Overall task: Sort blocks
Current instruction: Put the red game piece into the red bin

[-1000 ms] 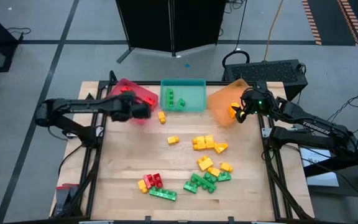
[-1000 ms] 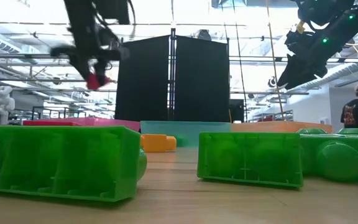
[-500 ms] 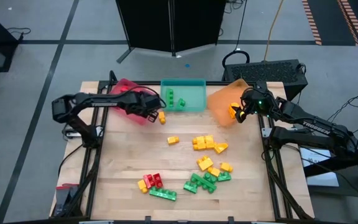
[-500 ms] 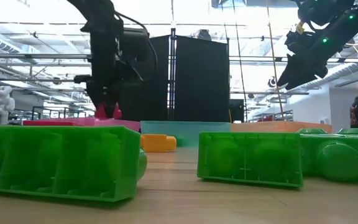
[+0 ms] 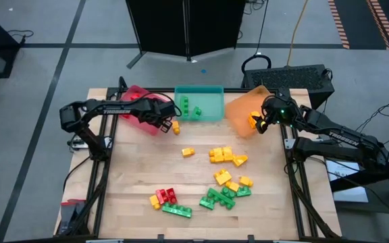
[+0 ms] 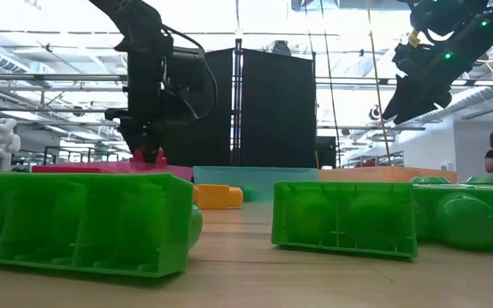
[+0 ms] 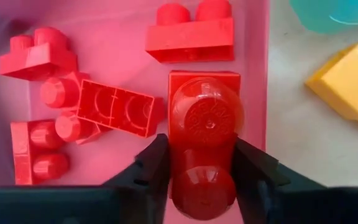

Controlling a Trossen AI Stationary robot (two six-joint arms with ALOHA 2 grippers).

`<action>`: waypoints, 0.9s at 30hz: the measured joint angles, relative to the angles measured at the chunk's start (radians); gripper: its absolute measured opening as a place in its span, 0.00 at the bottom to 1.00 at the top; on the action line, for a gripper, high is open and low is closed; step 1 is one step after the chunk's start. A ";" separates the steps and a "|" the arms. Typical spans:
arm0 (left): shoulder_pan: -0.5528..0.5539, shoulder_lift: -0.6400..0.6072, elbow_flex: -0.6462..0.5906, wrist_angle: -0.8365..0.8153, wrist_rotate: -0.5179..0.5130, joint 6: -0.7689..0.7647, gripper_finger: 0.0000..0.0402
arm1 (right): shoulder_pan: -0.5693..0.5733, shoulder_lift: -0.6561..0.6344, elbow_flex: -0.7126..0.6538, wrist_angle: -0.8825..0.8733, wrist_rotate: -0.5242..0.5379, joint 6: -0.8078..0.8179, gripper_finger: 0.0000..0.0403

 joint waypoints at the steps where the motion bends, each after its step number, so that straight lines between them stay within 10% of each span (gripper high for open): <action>1: 0.000 0.000 0.000 -0.004 0.005 0.000 0.41 | 0.000 0.000 0.000 -0.001 0.000 -0.002 0.78; 9: -0.001 -0.001 0.003 -0.069 0.148 0.072 0.86 | 0.000 0.000 0.000 -0.001 0.000 -0.011 0.78; 27: -0.324 -0.237 0.196 -0.083 0.443 0.464 0.89 | 0.000 0.000 0.000 0.003 -0.001 -0.008 0.78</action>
